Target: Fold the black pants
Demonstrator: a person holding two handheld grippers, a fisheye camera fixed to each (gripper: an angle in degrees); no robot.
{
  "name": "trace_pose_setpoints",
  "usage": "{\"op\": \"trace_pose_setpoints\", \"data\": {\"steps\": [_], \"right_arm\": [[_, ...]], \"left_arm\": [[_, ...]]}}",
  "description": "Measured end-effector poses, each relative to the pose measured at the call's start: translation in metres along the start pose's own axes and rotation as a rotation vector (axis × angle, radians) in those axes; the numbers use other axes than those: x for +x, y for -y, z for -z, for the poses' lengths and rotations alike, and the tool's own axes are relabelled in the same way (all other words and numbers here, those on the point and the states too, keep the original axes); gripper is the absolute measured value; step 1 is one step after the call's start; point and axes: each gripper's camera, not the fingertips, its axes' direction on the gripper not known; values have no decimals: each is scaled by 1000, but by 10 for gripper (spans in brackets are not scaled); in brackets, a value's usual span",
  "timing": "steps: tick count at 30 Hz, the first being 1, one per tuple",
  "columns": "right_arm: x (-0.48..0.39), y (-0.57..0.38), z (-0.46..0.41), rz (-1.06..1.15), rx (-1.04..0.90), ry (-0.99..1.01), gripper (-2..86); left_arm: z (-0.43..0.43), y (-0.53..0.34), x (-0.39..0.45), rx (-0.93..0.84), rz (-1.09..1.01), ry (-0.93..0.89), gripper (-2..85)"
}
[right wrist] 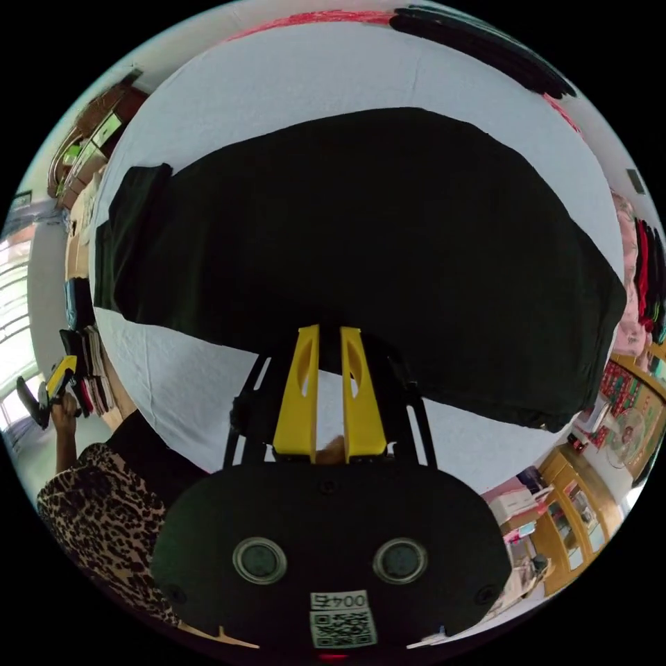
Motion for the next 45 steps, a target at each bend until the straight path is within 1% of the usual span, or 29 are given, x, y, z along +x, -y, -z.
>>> {"op": "trace_pose_setpoints", "data": {"steps": [5,7,9,13,15,17,19,20,24,26,28,29,33,35,37,38,39,40,42,43,45], "right_arm": [[13,-17,-17,-94,6,166,28],[5,-30,-22,-61,38,226,19],[-14,-47,-33,-56,72,275,8],[-54,-69,-67,-125,34,304,12],[-83,-84,-92,-154,33,388,33],[-99,-94,-109,-199,34,408,56],[-110,-104,-124,-267,36,386,73],[-113,-113,-125,-326,114,363,82],[-122,-132,-144,-412,198,402,110],[-124,-138,-154,-483,205,369,89],[-127,-141,-164,-552,171,283,48],[-130,-143,-170,-591,145,208,18],[-143,-149,-189,-550,130,89,4],[-146,-155,-199,-517,131,71,4],[-145,-163,-208,-491,122,93,6],[-142,-166,-212,-471,121,151,8],[-139,-170,-212,-431,185,252,12],[-138,-173,-209,-422,240,297,15],[-130,-179,-199,-388,456,438,33],[-128,-177,-198,-373,490,465,39],[-118,-163,-199,-334,547,537,80]], "left_arm": [[-10,11,-35,45,-12,-49,8],[-19,25,-58,51,-36,-87,8],[-24,38,-77,50,-75,-102,8],[-34,74,-130,42,-181,-134,8],[-38,91,-156,31,-215,-168,8],[-43,107,-179,23,-263,-186,8],[-56,129,-207,-16,-327,-200,9],[-60,135,-213,-26,-338,-208,9],[-84,179,-249,-83,-395,-281,9],[-97,201,-258,-105,-413,-315,8],[-115,234,-264,-137,-432,-366,9],[-120,242,-265,-146,-437,-377,10],[-154,303,-263,-195,-447,-425,21],[-168,327,-261,-223,-438,-433,27],[-185,356,-259,-264,-405,-468,37],[-189,363,-258,-271,-401,-478,40],[-196,378,-256,-281,-397,-489,47],[-204,392,-254,-296,-399,-492,55],[-216,414,-251,-319,-400,-492,64],[-225,429,-250,-330,-389,-500,67],[-237,450,-250,-334,-363,-527,70]]}}
